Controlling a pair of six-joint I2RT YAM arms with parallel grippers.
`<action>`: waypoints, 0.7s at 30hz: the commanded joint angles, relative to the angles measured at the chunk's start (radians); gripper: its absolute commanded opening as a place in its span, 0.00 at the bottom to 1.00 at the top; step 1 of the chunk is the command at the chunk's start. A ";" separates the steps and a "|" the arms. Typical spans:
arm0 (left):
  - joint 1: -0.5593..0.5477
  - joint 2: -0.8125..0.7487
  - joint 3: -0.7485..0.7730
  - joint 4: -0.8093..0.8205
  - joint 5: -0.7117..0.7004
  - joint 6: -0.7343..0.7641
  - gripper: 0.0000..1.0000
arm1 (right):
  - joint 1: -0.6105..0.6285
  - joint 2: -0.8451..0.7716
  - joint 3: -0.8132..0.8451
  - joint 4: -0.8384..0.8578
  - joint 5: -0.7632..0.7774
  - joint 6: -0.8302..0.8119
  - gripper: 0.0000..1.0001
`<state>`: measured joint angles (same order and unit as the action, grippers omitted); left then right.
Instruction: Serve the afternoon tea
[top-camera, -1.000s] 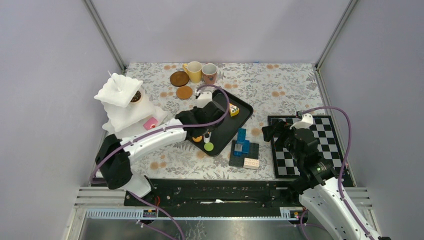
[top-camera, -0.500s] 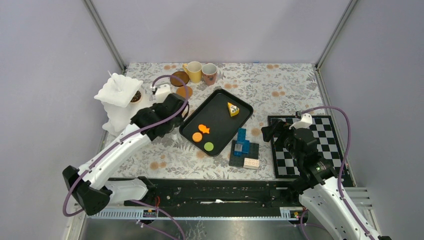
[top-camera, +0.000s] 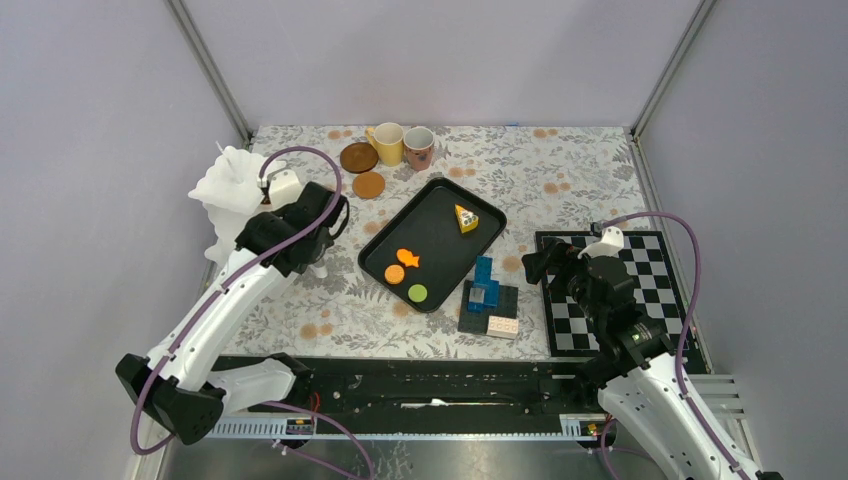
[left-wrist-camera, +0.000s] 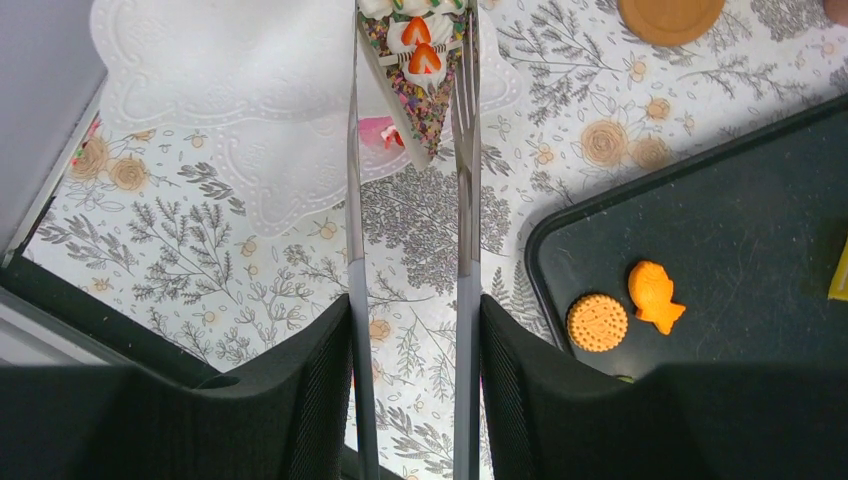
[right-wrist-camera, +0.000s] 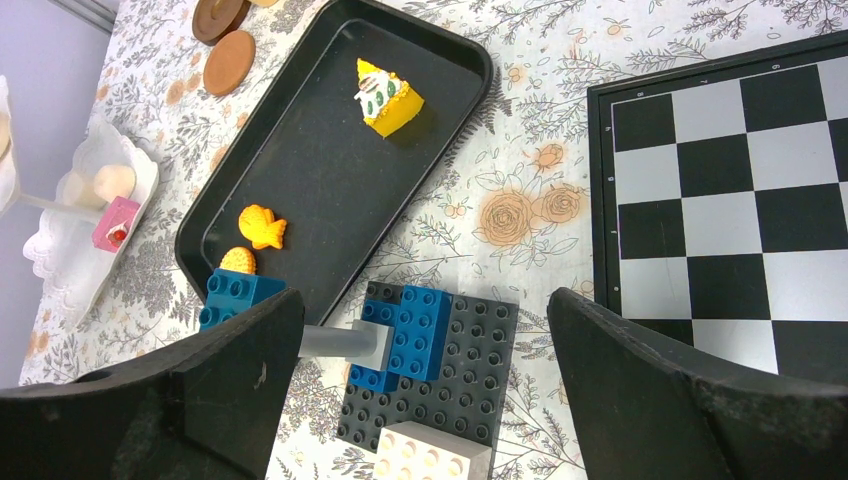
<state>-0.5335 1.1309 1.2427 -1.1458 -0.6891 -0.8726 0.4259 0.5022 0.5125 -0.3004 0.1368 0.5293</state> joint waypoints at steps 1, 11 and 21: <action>0.012 -0.034 0.032 -0.003 -0.107 -0.051 0.00 | 0.007 0.007 -0.001 0.050 -0.002 0.004 0.98; 0.107 -0.012 -0.036 0.040 -0.228 -0.117 0.00 | 0.007 0.012 -0.013 0.061 -0.008 0.002 0.98; 0.177 -0.004 -0.124 0.104 -0.263 -0.187 0.00 | 0.007 0.021 -0.014 0.064 -0.003 -0.003 0.98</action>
<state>-0.3946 1.1294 1.1351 -1.1069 -0.8825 -1.0218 0.4259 0.5167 0.4995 -0.2779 0.1368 0.5289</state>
